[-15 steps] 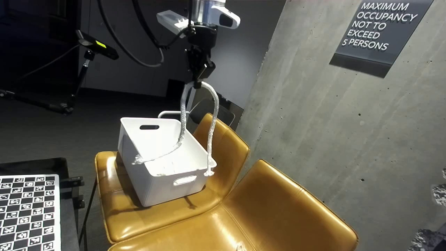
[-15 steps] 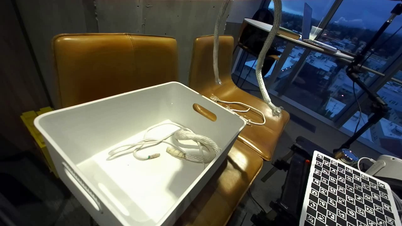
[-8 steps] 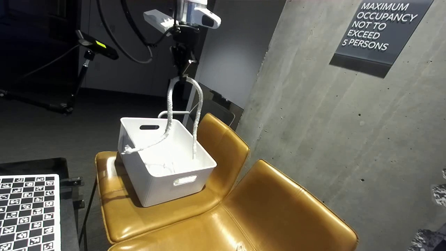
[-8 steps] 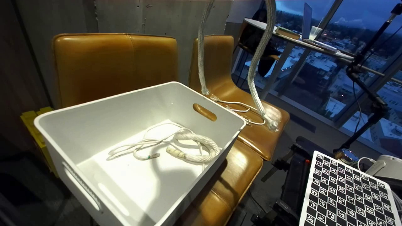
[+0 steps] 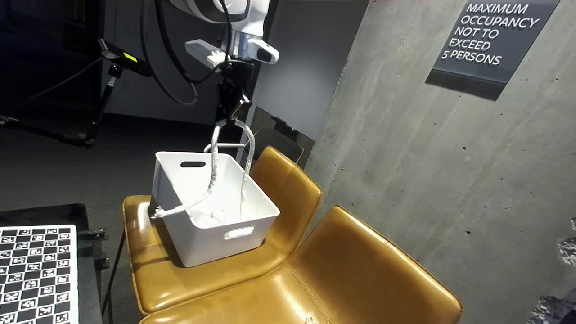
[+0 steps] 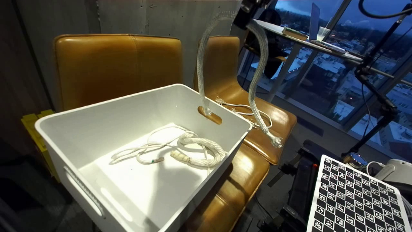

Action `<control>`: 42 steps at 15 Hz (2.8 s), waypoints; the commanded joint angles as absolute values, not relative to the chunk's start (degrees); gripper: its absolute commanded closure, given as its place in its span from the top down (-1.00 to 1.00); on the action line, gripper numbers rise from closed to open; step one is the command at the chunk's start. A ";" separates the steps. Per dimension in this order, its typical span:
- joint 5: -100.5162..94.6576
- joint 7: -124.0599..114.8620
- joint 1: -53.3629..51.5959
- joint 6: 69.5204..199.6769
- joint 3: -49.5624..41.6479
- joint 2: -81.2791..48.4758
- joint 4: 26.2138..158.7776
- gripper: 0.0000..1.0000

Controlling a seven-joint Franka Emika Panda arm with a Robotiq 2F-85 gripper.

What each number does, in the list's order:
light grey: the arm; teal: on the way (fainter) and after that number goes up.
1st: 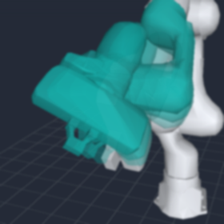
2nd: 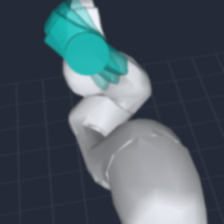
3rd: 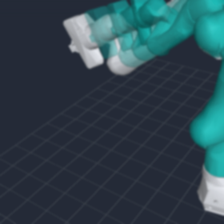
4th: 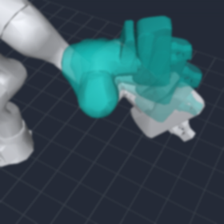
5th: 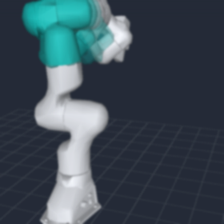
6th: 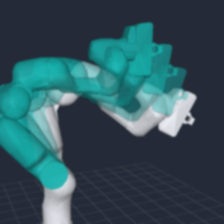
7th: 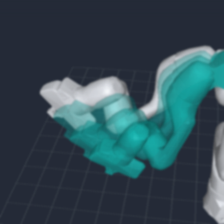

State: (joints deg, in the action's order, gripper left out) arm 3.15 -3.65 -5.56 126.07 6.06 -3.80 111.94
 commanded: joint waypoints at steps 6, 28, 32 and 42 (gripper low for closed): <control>0.14 -7.63 -7.81 122.80 6.32 -13.89 96.38 -0.95; -1.15 -9.08 -10.55 123.75 5.40 -25.46 95.11 -0.95; -1.25 -9.18 -10.71 123.77 5.49 -24.94 96.89 -0.27; 2.31 -4.65 -5.87 122.69 5.02 -20.44 100.59 1.00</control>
State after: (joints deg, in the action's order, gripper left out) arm -0.24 -7.49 -8.35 124.23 5.47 -23.59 99.09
